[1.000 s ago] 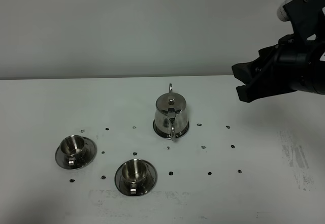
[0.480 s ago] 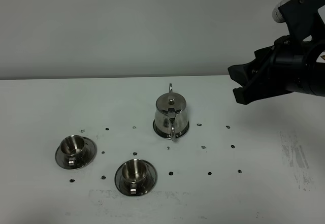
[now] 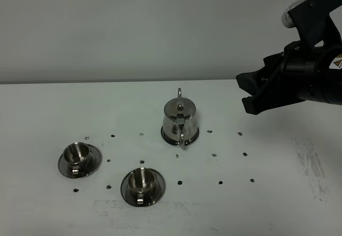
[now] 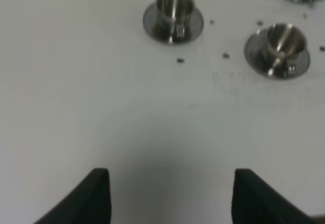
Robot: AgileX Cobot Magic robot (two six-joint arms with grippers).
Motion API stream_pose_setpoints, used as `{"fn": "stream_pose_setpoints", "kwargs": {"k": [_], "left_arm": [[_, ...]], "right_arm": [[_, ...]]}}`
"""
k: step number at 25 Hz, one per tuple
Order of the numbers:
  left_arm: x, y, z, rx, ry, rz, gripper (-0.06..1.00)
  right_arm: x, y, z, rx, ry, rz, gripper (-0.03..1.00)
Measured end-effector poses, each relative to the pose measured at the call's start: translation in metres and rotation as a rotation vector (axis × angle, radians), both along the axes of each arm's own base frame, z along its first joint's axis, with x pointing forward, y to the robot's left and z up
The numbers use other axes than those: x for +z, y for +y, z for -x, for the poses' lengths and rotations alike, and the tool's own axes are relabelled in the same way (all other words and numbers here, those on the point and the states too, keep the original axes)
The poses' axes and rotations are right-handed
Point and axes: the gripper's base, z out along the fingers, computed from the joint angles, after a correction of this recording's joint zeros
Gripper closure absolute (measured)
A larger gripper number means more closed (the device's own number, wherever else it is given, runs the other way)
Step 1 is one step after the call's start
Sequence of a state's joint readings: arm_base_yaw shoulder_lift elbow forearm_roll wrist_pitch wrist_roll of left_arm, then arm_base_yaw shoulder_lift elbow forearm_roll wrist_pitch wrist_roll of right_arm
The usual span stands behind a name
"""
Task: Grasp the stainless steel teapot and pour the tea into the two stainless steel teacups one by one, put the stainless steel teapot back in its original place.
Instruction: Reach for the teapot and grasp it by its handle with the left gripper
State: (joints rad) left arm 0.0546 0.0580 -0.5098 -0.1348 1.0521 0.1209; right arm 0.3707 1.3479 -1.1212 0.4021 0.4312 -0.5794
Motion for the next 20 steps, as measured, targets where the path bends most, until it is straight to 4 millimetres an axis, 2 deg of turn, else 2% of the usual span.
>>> {"fn": "stream_pose_setpoints", "kwargs": {"k": [3, 16, 20], "left_arm": [[-0.0006, -0.0006, 0.0081, -0.001, -0.052, -0.002, 0.37], [-0.0006, -0.0006, 0.0082, -0.001, -0.052, -0.002, 0.37], [-0.0006, -0.0006, 0.0082, -0.001, -0.052, -0.002, 0.37]], "right_arm": [[-0.0001, 0.0002, 0.0001, 0.001, 0.001, 0.0, 0.43], [-0.0042, 0.0012, 0.0028, -0.017, 0.08, -0.035, 0.43], [-0.0093, 0.0096, 0.0018, -0.009, 0.112, -0.047, 0.43]]}}
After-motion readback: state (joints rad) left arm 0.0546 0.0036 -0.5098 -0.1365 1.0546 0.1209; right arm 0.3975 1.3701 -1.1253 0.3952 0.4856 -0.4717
